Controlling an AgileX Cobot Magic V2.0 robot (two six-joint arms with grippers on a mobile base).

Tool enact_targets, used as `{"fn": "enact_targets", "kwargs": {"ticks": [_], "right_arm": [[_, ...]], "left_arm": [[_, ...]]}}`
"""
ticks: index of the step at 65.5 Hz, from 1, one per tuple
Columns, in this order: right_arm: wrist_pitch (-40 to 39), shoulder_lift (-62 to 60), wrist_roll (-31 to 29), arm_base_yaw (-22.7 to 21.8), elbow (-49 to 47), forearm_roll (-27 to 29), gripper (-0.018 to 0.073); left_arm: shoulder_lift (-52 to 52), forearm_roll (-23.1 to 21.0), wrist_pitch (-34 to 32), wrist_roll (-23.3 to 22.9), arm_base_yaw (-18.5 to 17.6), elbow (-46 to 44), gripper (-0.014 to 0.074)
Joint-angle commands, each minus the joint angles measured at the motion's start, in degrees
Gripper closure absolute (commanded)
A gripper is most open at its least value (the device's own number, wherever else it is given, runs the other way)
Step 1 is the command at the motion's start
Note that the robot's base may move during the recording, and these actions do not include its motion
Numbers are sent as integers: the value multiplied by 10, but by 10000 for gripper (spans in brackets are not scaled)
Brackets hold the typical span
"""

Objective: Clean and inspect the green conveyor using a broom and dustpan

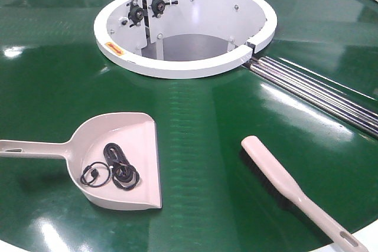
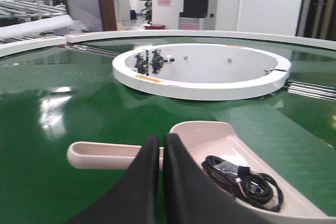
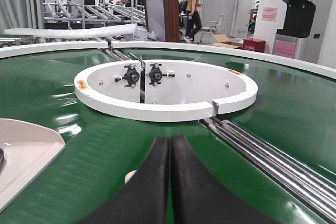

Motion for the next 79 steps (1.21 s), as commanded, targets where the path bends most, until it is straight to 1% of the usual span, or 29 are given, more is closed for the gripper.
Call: {"fn": "enact_targets", "kwargs": {"ticks": [1,73,77,79], "right_arm": [[-44,11,-3,-4,-15,-6,568],[-45,11,-4,-4,-15,-7,568],[-41,11,-9,-12,-15,-8,568],[-43,11,-8,-24,-13,-5,568]], "left_arm": [[-9,-1,-38,-3,-8,6,604],[-8,0,-36,-3,-6,5,602],[-8,0,-36,-3,-6,5,602],[-8,0,-36,-3,-6,5,602]]}}
